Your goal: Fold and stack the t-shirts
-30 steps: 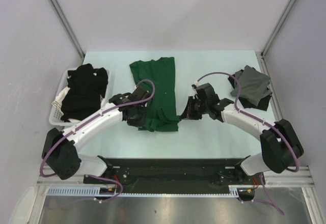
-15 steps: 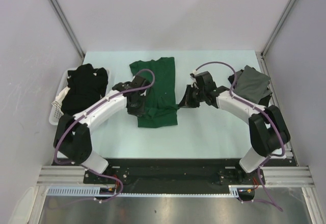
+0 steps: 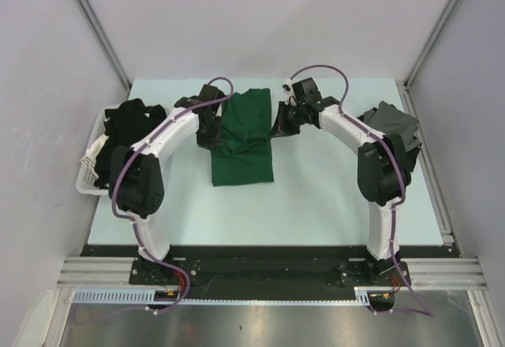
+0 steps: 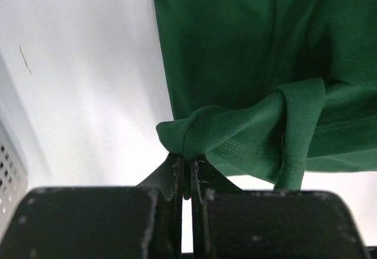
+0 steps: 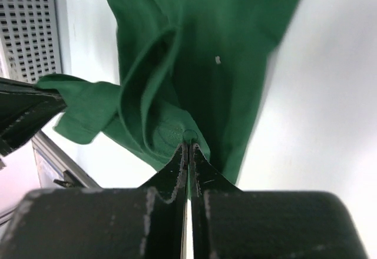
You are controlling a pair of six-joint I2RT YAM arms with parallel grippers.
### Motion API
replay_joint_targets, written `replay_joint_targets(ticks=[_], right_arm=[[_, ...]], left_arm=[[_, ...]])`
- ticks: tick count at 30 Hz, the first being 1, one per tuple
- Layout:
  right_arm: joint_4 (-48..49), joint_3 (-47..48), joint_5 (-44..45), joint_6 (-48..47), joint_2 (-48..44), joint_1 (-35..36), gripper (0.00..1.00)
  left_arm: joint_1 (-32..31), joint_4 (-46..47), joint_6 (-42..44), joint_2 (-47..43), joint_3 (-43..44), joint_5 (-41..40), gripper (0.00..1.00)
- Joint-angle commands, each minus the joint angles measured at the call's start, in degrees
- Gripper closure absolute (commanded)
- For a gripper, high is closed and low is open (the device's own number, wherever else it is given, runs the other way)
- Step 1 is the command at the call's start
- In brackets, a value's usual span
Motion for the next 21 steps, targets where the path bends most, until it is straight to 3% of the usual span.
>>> replay_joint_targets(ticks=[1, 6, 21], right_arm=[[-8.2, 10.9, -2.0, -4.5, 5.8, -0.4, 1.0], [-10.3, 17.3, -3.3, -4.6, 11.3, -0.6, 1.0], [-9.9, 21.0, -3.4, -4.7, 14.4, -3.4, 1.0]], left_arm=[[1.6, -1.6, 2.9, 3.7, 6.3, 1.8, 1.0], [2.5, -2.0, 3.7, 6.7, 8.5, 2.3, 1.0], [5.8, -2.7, 4.2, 12.8, 16.3, 2.3, 1.0]])
